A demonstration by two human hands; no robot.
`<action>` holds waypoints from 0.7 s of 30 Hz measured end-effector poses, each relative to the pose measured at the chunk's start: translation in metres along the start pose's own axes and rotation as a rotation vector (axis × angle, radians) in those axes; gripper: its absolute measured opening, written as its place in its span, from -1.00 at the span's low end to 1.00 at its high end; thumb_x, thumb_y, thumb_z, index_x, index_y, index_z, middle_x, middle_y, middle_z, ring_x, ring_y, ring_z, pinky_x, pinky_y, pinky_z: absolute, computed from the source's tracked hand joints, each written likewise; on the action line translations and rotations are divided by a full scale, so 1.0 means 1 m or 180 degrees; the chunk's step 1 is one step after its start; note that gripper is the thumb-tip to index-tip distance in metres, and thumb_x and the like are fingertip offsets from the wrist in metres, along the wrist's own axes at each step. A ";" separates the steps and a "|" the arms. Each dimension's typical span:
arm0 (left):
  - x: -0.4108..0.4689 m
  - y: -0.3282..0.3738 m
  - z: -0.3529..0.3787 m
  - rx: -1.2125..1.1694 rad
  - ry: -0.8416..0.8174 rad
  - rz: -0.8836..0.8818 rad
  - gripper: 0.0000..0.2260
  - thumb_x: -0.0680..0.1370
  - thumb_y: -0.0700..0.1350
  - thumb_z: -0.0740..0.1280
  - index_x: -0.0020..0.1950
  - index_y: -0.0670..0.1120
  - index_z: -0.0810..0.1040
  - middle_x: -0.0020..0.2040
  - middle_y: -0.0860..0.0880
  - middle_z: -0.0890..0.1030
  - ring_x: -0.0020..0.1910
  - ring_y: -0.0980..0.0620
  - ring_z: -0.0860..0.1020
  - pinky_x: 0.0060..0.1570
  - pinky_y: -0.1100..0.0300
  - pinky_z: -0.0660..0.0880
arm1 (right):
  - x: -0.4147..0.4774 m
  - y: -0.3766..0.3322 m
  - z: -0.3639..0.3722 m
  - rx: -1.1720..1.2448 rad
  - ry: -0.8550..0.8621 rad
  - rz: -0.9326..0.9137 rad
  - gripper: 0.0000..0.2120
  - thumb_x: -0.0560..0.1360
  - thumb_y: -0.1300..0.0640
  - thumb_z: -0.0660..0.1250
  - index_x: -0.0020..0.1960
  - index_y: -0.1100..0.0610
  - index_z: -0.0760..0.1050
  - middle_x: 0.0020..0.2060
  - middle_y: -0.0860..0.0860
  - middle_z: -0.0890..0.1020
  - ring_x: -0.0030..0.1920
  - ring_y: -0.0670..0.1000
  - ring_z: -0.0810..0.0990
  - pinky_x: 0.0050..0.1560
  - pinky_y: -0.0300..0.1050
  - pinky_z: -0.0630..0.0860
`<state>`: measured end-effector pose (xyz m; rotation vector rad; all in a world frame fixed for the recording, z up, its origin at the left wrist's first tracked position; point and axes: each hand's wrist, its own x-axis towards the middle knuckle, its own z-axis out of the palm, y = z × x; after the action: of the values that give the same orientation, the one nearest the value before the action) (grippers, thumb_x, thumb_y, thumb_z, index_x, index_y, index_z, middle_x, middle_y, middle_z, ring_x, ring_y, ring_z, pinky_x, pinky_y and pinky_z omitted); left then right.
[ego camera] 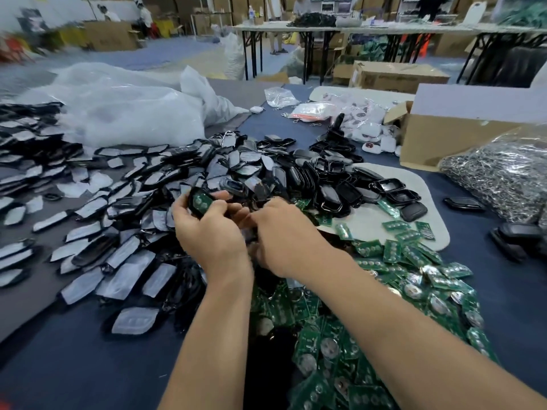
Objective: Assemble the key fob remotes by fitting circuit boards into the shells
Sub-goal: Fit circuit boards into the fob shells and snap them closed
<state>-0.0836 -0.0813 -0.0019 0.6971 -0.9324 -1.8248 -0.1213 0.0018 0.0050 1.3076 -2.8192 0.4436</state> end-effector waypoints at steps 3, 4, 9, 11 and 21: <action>0.001 0.000 -0.001 -0.0178 0.0009 -0.0128 -0.61 0.54 -0.46 0.16 0.06 0.04 0.43 -0.34 0.01 0.64 -0.50 0.06 0.49 -0.48 0.20 0.45 | -0.001 -0.003 0.004 -0.0252 0.0276 -0.0067 -0.92 0.50 0.13 0.40 -0.09 -0.03 0.53 -0.16 -0.01 0.57 0.06 0.12 0.53 -0.09 -0.05 0.24; 0.001 0.000 -0.001 -0.0109 0.0010 -0.0101 -0.64 0.53 -0.44 0.16 0.07 0.01 0.43 -0.39 0.05 0.62 -0.51 0.07 0.46 -0.50 0.21 0.41 | -0.003 -0.003 0.005 -0.0173 0.0360 -0.0054 -0.92 0.49 0.15 0.41 -0.06 -0.02 0.61 -0.15 -0.01 0.60 0.04 0.11 0.54 -0.08 -0.04 0.25; 0.002 0.000 -0.001 0.0238 0.0021 -0.0052 -0.69 0.52 -0.40 0.22 0.10 -0.01 0.44 -0.45 0.09 0.52 -0.52 0.09 0.42 -0.52 0.22 0.33 | -0.034 0.010 -0.004 0.2215 0.1079 0.0867 -0.82 0.56 0.17 0.43 -0.10 -0.07 0.75 -0.32 -0.12 0.71 -0.40 -0.13 0.57 -0.42 -0.29 0.47; -0.003 -0.002 0.000 0.0429 -0.0254 -0.0103 -0.70 0.51 -0.39 0.23 0.04 0.00 0.47 -0.43 0.06 0.50 -0.51 0.07 0.41 -0.52 0.22 0.30 | -0.055 0.026 -0.009 0.2884 0.1397 0.1236 -0.76 0.58 0.17 0.44 -0.19 -0.11 0.73 -0.36 -0.17 0.70 -0.42 -0.11 0.58 -0.47 -0.37 0.44; -0.064 -0.026 0.021 0.1658 -0.2694 -0.0795 -0.89 0.41 -0.14 0.36 -0.25 0.03 0.65 -0.34 -0.04 0.56 -0.49 0.04 0.41 -0.49 0.24 0.36 | -0.101 0.075 -0.014 0.4472 0.1856 0.1972 -0.85 0.59 0.34 0.37 -0.05 0.23 0.72 -0.34 0.06 0.59 -0.39 -0.09 0.45 -0.34 -0.26 0.43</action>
<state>-0.0870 -0.0093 -0.0079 0.3228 -1.9951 -2.1498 -0.1135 0.1271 -0.0126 -0.0002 -2.0932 2.5162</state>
